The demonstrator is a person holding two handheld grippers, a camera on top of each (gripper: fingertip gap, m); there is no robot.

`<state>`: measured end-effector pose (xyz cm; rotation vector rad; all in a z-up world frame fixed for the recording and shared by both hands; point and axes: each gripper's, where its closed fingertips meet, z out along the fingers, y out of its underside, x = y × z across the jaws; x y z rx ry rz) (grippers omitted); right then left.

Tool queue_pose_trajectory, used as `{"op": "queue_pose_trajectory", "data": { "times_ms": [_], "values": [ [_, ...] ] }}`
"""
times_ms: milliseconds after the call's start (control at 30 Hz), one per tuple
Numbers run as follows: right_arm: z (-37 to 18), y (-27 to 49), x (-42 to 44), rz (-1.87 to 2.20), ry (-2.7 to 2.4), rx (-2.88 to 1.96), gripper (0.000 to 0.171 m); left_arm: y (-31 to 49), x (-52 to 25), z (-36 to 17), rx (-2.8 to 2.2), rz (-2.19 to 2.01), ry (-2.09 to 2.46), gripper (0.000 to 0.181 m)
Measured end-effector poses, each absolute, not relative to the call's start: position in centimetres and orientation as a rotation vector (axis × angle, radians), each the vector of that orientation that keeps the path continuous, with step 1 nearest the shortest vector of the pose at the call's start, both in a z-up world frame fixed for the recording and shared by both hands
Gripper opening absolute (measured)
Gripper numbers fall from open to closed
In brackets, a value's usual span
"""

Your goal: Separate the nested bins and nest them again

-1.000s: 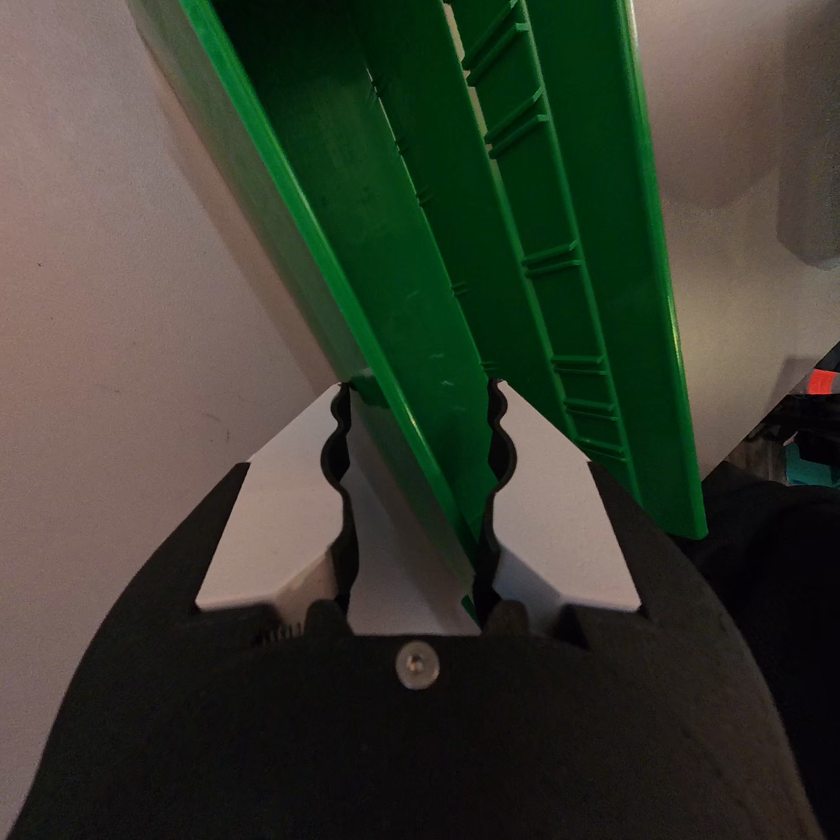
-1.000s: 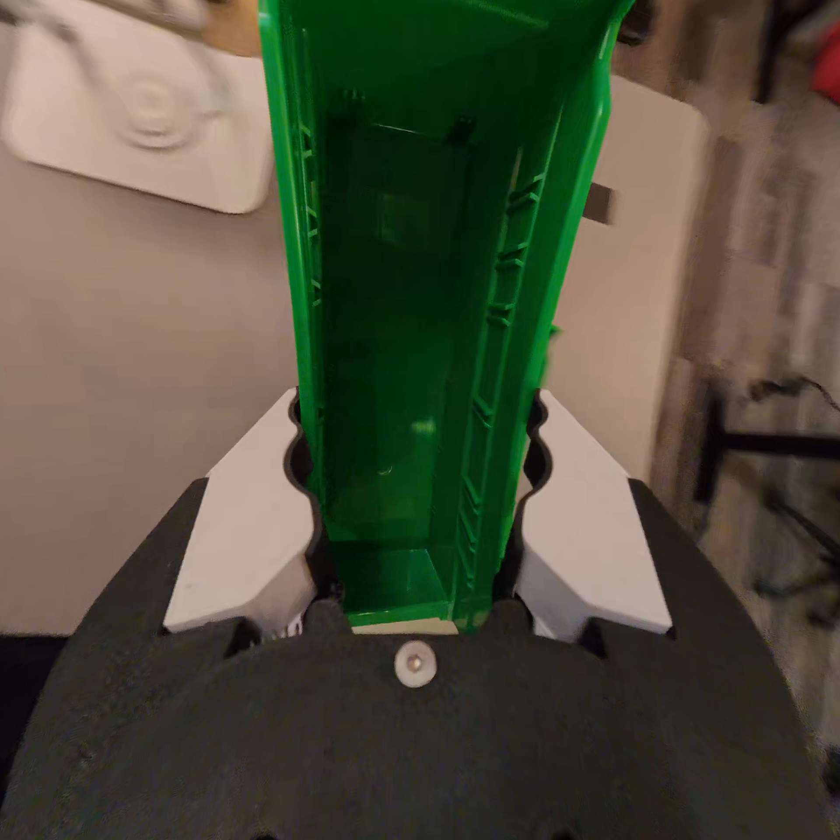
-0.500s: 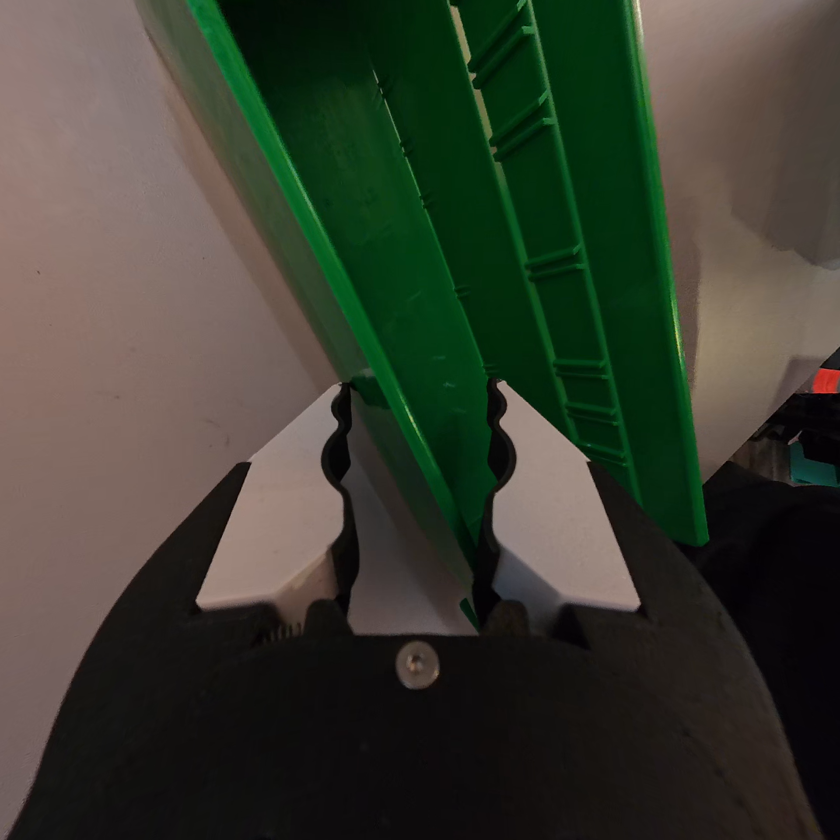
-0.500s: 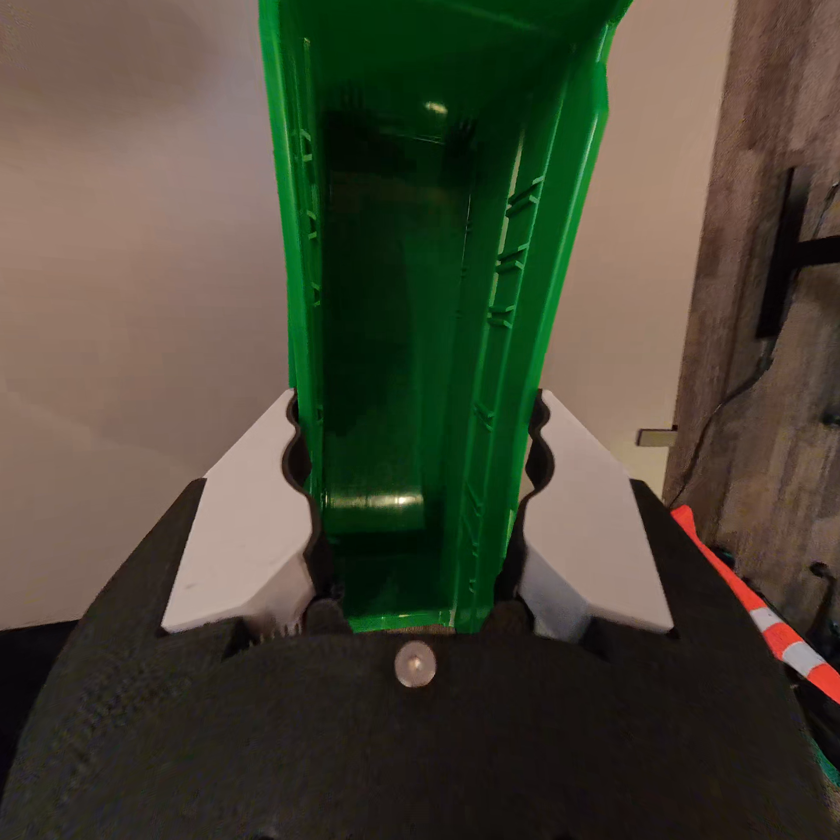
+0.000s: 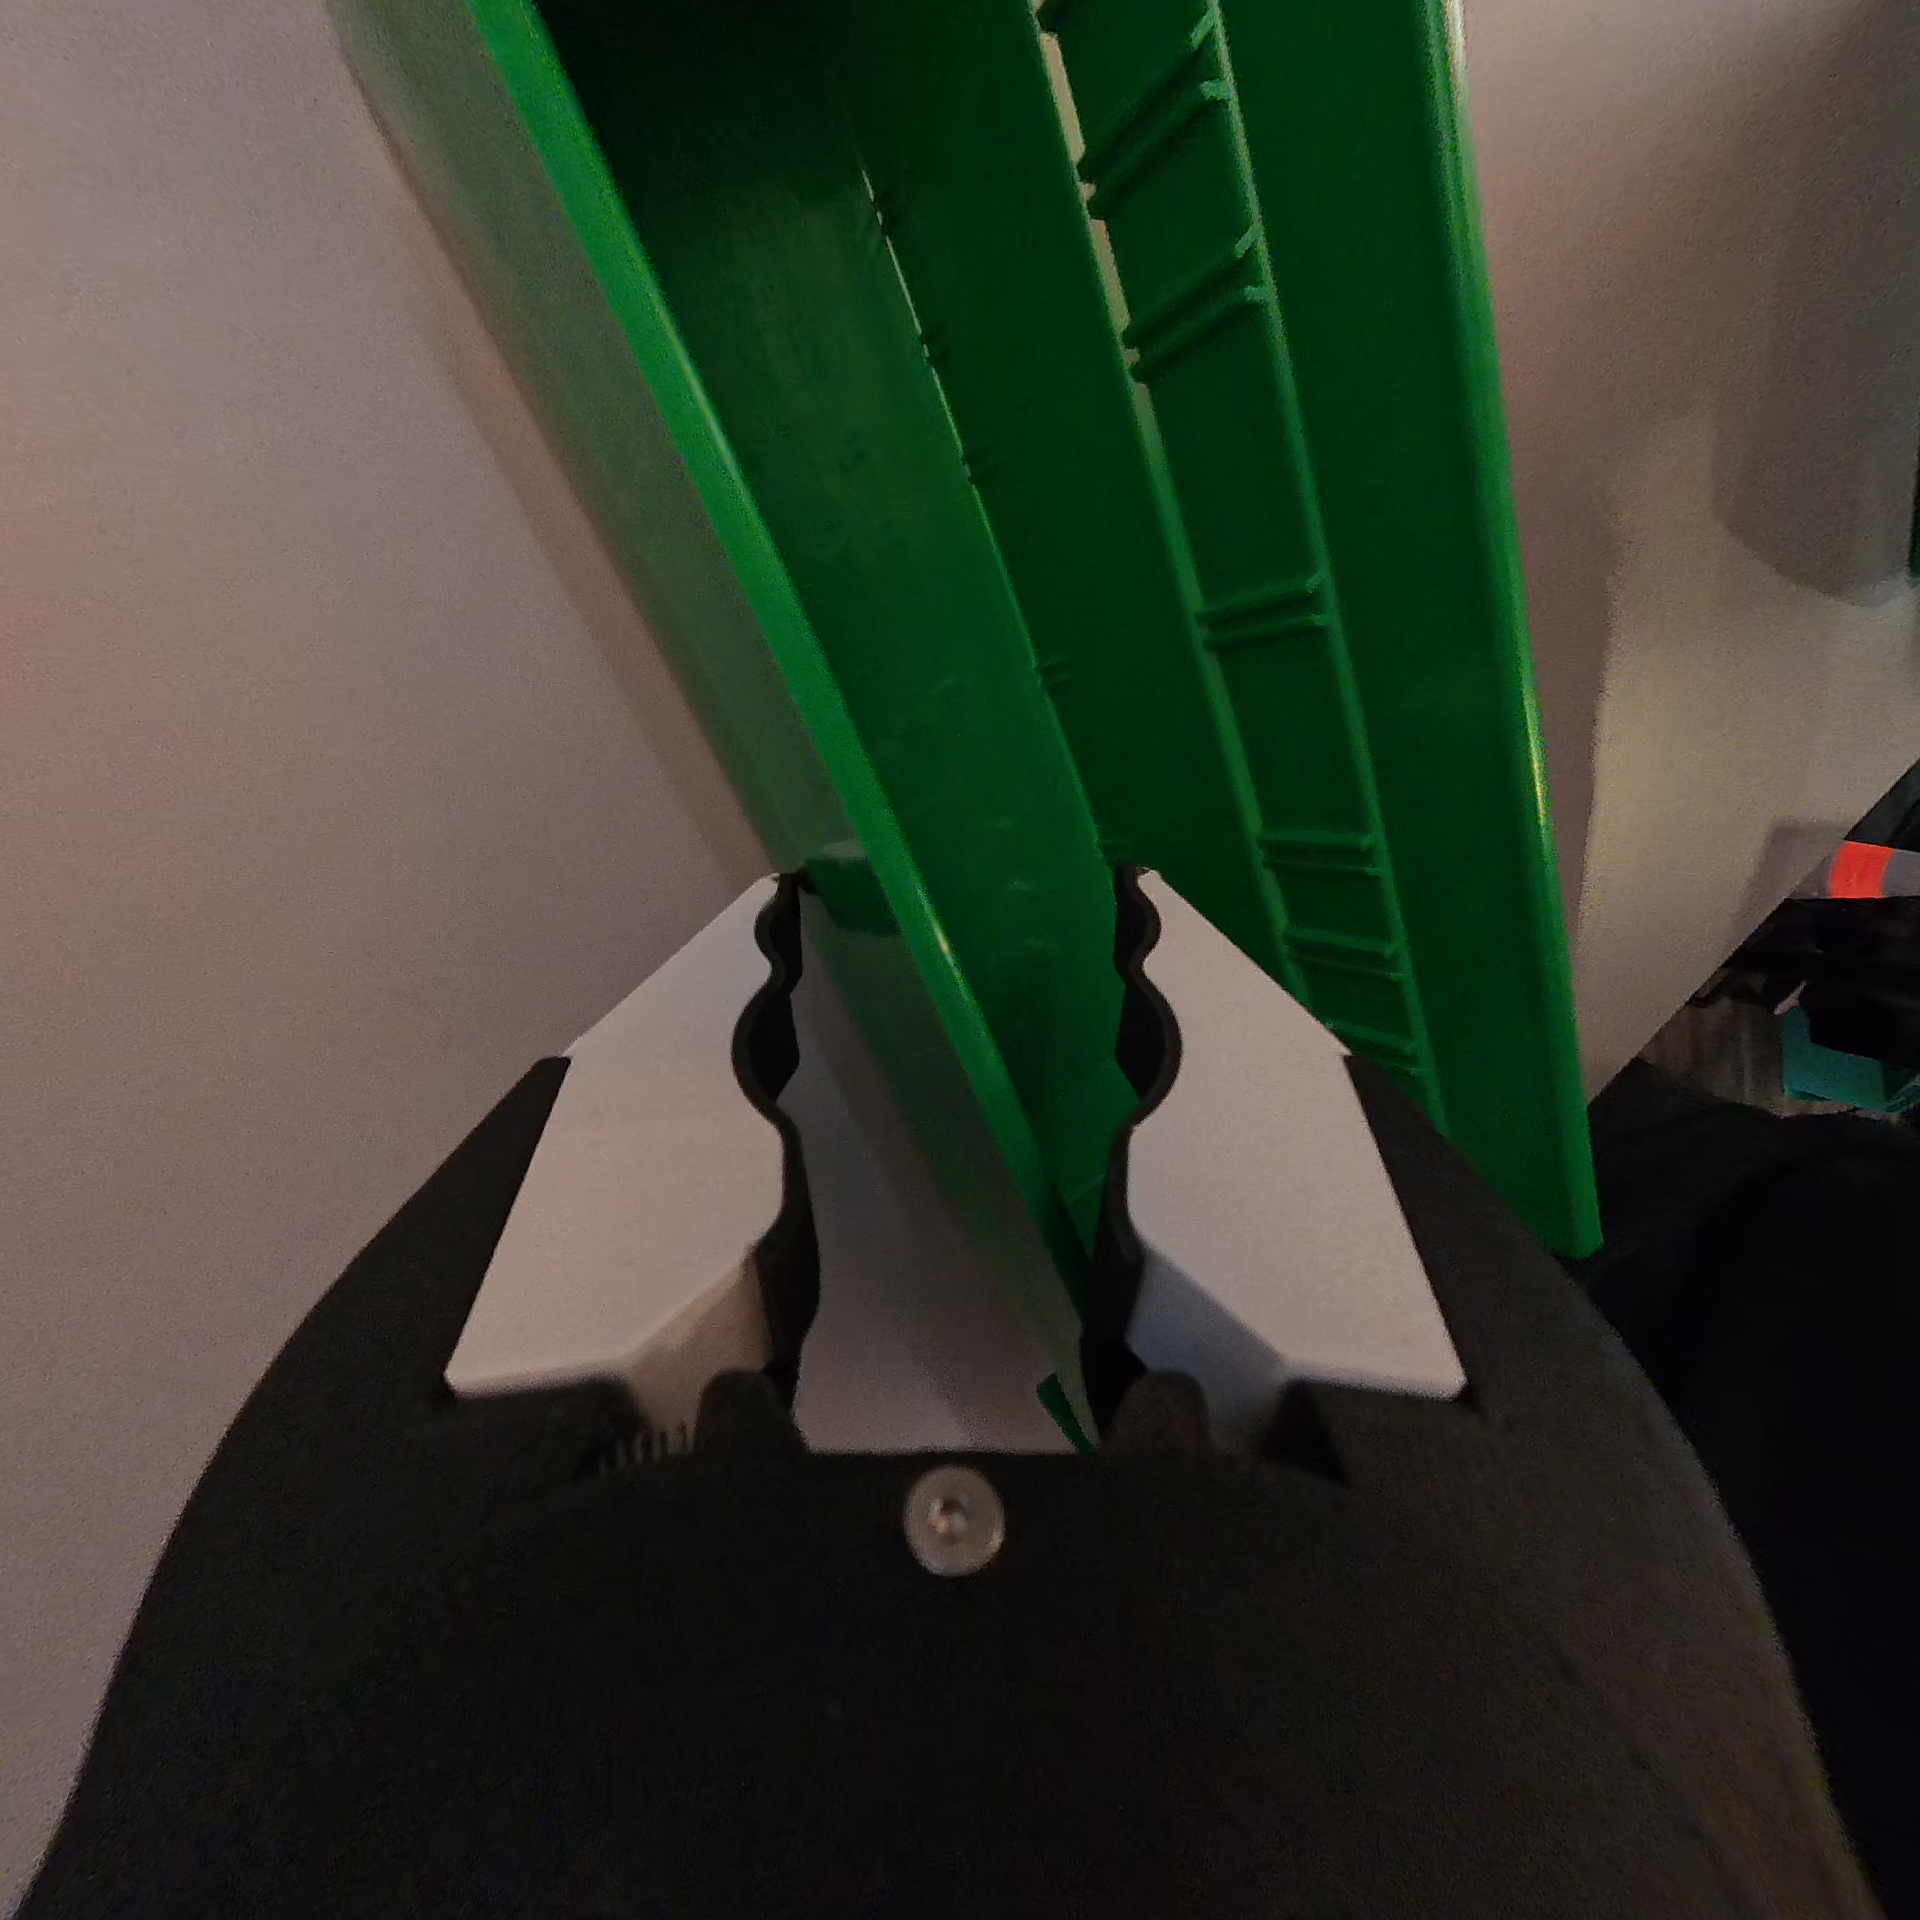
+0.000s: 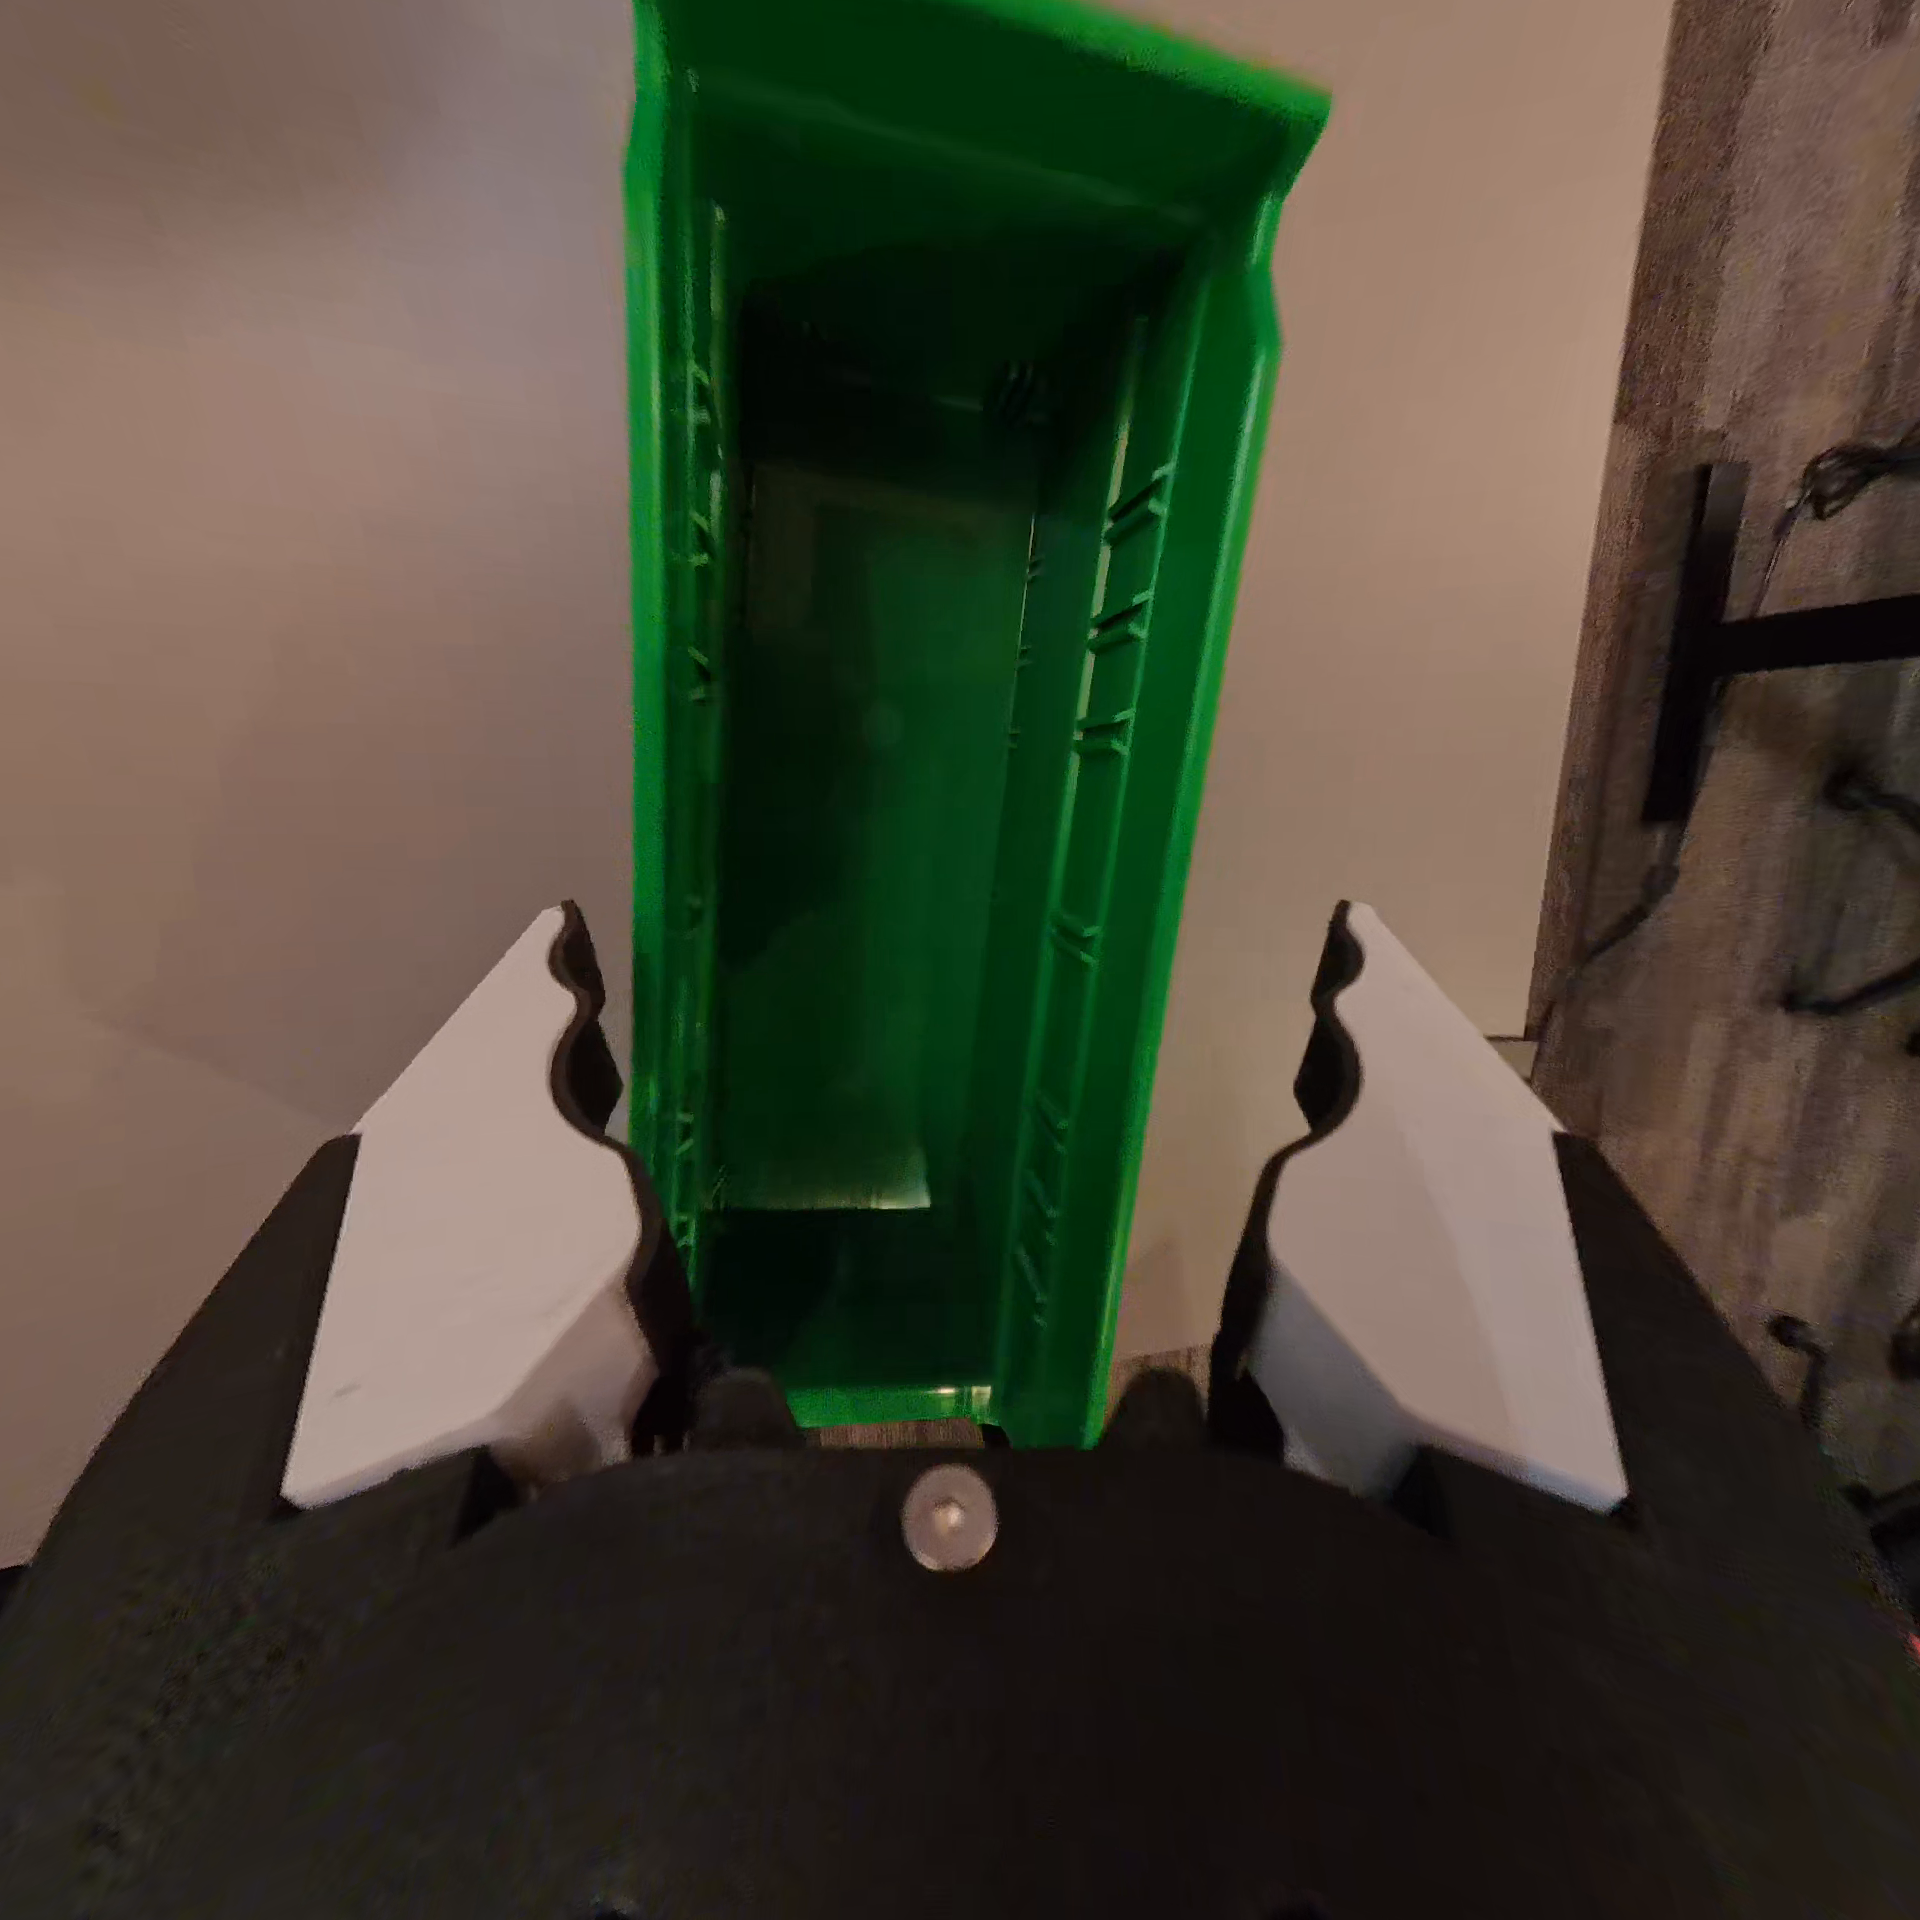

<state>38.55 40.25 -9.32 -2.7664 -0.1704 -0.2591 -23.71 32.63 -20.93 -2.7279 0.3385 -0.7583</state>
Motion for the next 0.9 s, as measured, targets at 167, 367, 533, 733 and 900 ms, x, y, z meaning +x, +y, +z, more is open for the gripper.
{"op": "queue_pose_trajectory", "data": {
  "times_ms": [167, 367, 533, 733, 900],
  "values": [
    [-4.0, 40.9, 35.8, -0.253, -0.256, -2.617, 0.129, 32.3, -20.7, -20.7, -2.722, -0.837, 0.318, 0.06],
    [-2.4, 40.0, 21.9, 0.132, -0.493, -2.495, 0.118, 32.6, -15.9, -20.4, -2.694, -0.924, 0.237, 0.063],
    [-8.1, 36.0, 10.5, 0.515, -0.662, -2.552, 0.118, 32.5, -10.7, -19.6, -2.636, -1.087, 0.196, 0.074],
    [-14.3, 33.1, 5.1, 0.675, -0.706, -2.64, 0.123, 31.3, -4.4, -18.5, -2.587, -1.356, 0.126, 0.088],
    [-15.6, 33.2, 4.7, 0.613, -0.711, -2.648, 0.134, 30.0, 0.7, -17.6, -2.569, -1.507, 0.218, 0.077]
  ]
}}
